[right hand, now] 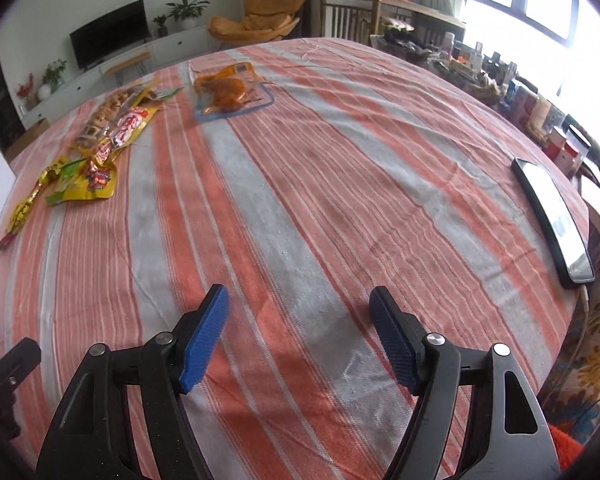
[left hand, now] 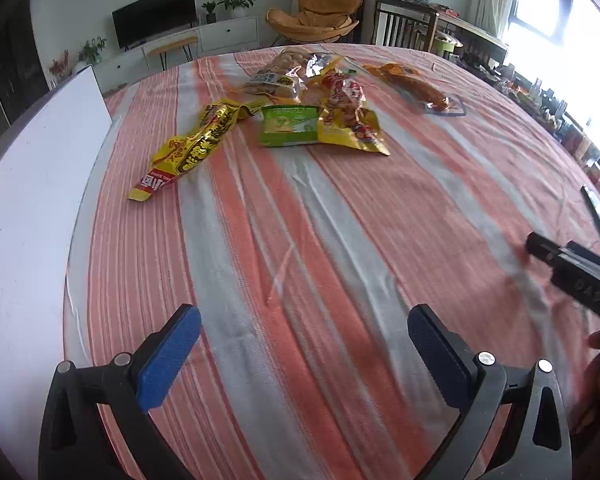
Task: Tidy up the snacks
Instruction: 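Bring both grippers back over the bed toward the remaining snacks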
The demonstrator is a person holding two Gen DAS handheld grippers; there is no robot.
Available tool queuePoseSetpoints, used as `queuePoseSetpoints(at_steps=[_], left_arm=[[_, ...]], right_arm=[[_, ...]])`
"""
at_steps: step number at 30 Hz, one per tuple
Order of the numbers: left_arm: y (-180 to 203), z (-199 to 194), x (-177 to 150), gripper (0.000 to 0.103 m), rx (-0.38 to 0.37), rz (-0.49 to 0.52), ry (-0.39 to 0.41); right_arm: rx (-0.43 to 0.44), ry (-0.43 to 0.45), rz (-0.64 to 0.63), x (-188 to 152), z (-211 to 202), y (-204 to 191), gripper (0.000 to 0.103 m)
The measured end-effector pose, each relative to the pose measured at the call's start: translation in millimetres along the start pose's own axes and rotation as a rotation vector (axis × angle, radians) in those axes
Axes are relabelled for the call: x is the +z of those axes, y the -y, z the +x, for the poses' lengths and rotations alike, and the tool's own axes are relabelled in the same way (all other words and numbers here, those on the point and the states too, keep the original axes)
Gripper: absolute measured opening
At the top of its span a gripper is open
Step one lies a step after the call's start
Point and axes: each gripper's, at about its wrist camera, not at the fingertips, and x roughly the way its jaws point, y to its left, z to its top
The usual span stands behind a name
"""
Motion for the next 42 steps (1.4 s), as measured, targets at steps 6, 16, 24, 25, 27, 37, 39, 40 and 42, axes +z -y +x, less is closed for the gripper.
queuePoseSetpoints(at_steps=[6, 16, 24, 25, 27, 37, 39, 40, 42], left_arm=[[-3.9, -1.6, 0.2, 0.103, 0.010, 0.002, 0.030], [-3.0, 4.8, 2.9, 0.103, 0.011, 0.000, 0.032], [-3.0, 4.6, 2.9, 0.103, 0.011, 0.001, 0.032], [-2.9, 4.6, 2.9, 0.103, 0.011, 0.001, 0.032], [-3.1, 4.6, 3.0, 0.103, 0.012, 0.001, 0.032], [-3.0, 4.2, 2.8, 0.103, 0.011, 0.001, 0.032], [-3.0, 4.1, 2.8, 0.103, 0.011, 0.001, 0.032], [-3.0, 4.1, 2.8, 0.103, 0.011, 0.001, 0.032], [-3.0, 4.0, 2.7, 0.103, 0.012, 0.001, 0.032]], right_arm=[[-0.005, 0.008, 0.015, 0.0, 1.8, 2.1, 0.082], [-0.007, 0.020, 0.022, 0.0, 1.8, 1.7, 0.088], [-0.007, 0.021, 0.022, -0.1, 1.8, 1.6, 0.088], [-0.007, 0.021, 0.022, -0.1, 1.8, 1.6, 0.088], [-0.007, 0.021, 0.022, -0.2, 1.8, 1.6, 0.088], [-0.005, 0.022, 0.022, -0.2, 1.7, 1.5, 0.088], [-0.005, 0.022, 0.022, -0.2, 1.7, 1.5, 0.089], [-0.005, 0.022, 0.022, -0.2, 1.7, 1.5, 0.089], [-0.005, 0.023, 0.022, -0.2, 1.7, 1.5, 0.089]])
